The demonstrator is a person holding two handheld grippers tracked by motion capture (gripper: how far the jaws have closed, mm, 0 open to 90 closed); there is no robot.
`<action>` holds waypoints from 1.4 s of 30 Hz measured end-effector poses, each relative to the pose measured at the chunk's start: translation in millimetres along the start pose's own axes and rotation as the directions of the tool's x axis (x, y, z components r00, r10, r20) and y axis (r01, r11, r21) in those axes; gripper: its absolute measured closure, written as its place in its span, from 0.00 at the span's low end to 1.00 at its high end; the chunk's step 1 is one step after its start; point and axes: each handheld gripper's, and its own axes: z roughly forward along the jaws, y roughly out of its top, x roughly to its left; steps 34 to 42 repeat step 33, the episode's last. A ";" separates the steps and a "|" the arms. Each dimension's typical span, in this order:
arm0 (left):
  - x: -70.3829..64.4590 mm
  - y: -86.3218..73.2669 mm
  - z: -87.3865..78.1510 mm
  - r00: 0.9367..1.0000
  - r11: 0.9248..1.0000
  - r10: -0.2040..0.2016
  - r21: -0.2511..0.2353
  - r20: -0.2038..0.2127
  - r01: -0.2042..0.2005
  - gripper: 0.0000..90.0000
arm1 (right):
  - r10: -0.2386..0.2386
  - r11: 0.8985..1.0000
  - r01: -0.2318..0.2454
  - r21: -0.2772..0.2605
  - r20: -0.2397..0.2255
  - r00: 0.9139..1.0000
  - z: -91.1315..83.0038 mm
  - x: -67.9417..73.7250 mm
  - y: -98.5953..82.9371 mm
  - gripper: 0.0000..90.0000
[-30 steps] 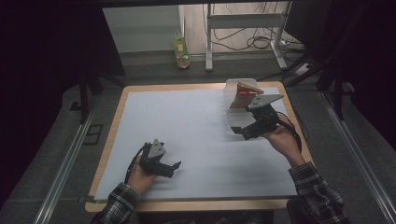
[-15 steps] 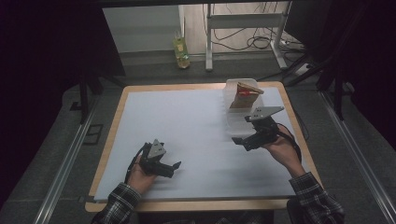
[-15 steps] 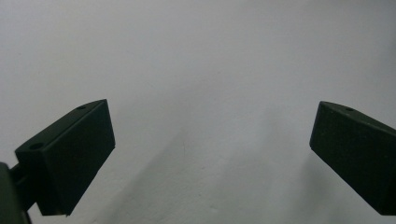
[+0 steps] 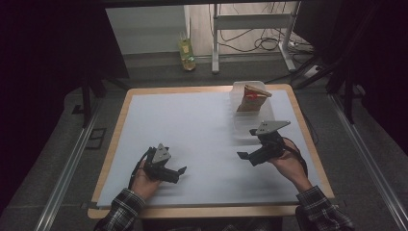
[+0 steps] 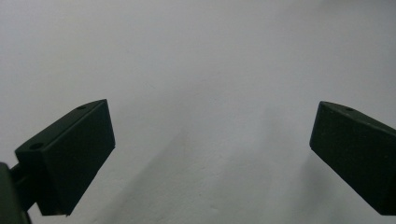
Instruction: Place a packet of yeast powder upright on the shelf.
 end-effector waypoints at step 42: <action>-0.4 1.3 -0.1 1.000 1.000 0.019 -0.012 -0.002 -0.019 0.00 | -0.037 0.996 0.037 0.087 -0.004 0.999 27.2 18.4 -48.8 0.01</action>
